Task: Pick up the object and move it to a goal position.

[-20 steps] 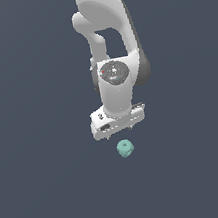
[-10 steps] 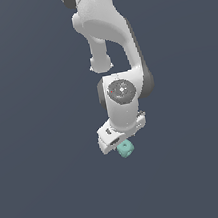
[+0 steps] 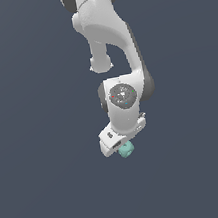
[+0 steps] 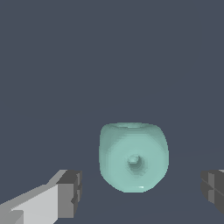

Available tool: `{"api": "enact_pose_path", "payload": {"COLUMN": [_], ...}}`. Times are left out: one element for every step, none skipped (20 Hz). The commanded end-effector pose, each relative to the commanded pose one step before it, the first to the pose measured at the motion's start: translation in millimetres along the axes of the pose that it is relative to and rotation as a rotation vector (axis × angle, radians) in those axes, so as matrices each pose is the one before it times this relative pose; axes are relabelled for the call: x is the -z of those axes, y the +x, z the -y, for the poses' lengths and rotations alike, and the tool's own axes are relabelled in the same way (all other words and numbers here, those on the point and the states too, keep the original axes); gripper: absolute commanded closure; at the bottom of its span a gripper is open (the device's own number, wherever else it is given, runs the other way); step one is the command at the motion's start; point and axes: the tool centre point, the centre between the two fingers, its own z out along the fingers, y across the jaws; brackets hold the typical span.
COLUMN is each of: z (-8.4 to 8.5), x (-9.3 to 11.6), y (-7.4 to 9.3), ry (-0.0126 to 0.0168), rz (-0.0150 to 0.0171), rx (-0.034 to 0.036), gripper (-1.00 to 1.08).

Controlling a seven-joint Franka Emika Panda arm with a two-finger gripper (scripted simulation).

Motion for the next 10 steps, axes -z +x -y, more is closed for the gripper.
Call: {"api": "enact_pose_path", "payload": {"z": [0.23, -0.19, 0.20, 0.17, 0.15, 0.14, -0.25, 0.38, -0.21, 0.23], "x": [-5.13, -3.69, -4.45, -5.23, -5.99, -6.26, -5.45, -4.50, -3.66, -2.72], "y": [-0.16, -0.14, 0.02, -0.04, -0.10, -0.12, -0.28, 0.09, -0.11, 0.21], "ry": [0.00029, 0.00000, 0.00000, 0.00000, 0.00000, 0.00000, 0.00000, 0.00000, 0.00000, 0.00000], "rz": [0.00056, 0.00000, -0.00007, -0.00007, -0.00007, -0.00007, 0.00000, -0.00010, 0.00000, -0.00007], "rx": [0.00069, 0.00000, 0.00069, 0.00069, 0.00069, 0.00069, 0.00000, 0.00097, 0.00000, 0.00069], "gripper": [-0.92, -0.92, -0.92, -0.92, -0.92, -0.92, -0.92, -0.92, -0.92, -0.92]}}
